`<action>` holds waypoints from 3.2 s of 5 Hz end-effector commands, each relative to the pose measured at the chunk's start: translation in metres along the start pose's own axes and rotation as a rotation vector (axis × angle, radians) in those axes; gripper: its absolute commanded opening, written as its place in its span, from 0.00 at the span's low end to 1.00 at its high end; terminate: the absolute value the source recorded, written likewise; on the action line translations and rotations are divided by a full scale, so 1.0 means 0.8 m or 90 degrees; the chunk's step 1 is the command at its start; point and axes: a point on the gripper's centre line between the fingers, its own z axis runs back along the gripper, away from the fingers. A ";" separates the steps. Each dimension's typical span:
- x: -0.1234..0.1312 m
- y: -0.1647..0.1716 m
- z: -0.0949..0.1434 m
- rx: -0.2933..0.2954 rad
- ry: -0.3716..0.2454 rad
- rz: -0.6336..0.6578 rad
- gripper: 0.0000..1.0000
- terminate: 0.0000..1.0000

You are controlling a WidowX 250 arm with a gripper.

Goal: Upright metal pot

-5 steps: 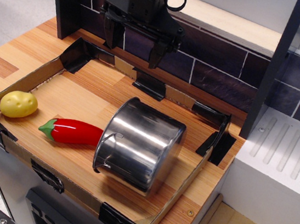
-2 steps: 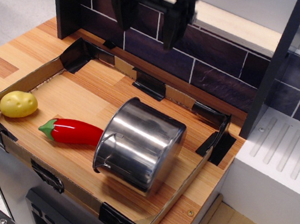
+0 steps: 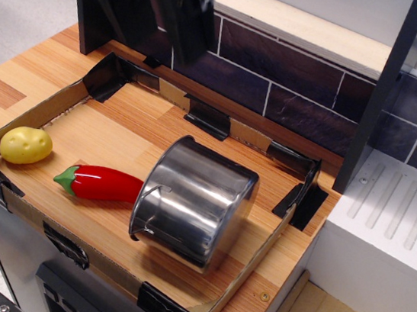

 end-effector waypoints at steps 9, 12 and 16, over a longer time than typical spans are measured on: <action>-0.041 0.024 -0.097 -0.030 0.092 -0.057 1.00 0.00; -0.046 0.017 -0.113 -0.020 0.107 -0.081 1.00 0.00; -0.026 0.013 -0.101 0.082 0.074 -0.064 0.00 0.00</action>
